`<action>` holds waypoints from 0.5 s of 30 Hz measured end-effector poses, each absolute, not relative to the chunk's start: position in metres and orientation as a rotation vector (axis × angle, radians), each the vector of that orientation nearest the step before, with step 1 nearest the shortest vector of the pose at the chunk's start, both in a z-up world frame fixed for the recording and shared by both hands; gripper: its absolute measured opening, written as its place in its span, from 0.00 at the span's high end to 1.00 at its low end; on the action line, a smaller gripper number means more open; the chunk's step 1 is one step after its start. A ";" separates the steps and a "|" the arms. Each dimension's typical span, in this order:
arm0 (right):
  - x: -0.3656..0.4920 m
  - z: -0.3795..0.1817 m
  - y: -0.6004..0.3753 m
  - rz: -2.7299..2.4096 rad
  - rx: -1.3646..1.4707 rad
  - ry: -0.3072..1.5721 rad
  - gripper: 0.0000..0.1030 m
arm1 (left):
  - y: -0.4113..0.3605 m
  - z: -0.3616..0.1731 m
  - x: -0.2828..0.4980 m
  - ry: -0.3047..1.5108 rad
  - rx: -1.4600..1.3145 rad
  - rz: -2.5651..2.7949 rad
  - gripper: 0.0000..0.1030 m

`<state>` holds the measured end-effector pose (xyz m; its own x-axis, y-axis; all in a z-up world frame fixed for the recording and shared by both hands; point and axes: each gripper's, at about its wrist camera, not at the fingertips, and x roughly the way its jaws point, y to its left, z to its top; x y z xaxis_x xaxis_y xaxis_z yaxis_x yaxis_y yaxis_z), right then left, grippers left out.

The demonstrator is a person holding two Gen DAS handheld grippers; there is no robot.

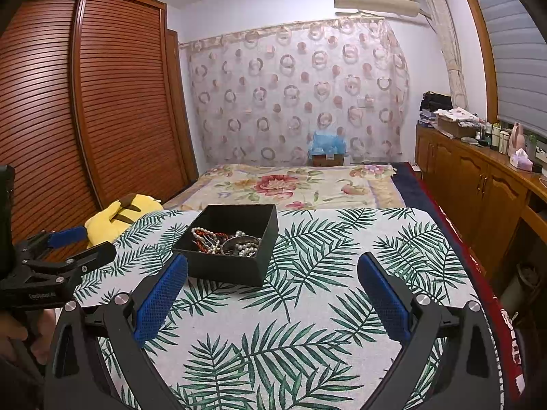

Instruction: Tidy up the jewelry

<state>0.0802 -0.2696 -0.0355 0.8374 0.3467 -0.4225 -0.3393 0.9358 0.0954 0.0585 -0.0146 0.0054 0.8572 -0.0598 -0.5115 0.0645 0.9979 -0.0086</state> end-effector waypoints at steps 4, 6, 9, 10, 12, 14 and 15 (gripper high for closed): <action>0.080 -0.036 -0.269 0.362 0.018 0.449 0.03 | -0.015 0.007 0.058 0.535 0.010 -0.066 0.08; 0.080 -0.036 -0.270 0.361 0.017 0.448 0.03 | -0.015 0.008 0.058 0.533 0.010 -0.067 0.08; 0.080 -0.036 -0.270 0.361 0.018 0.447 0.03 | -0.016 0.010 0.056 0.525 0.013 -0.065 0.08; 0.080 -0.036 -0.270 0.361 0.019 0.447 0.03 | -0.017 0.011 0.056 0.522 0.015 -0.066 0.08; 0.080 -0.035 -0.270 0.361 0.019 0.447 0.03 | -0.018 0.012 0.054 0.518 0.018 -0.067 0.08; 0.080 -0.036 -0.270 0.362 0.019 0.447 0.03 | -0.019 0.013 0.053 0.513 0.021 -0.066 0.08; 0.080 -0.035 -0.271 0.362 0.019 0.447 0.03 | -0.020 0.014 0.054 0.510 0.023 -0.066 0.08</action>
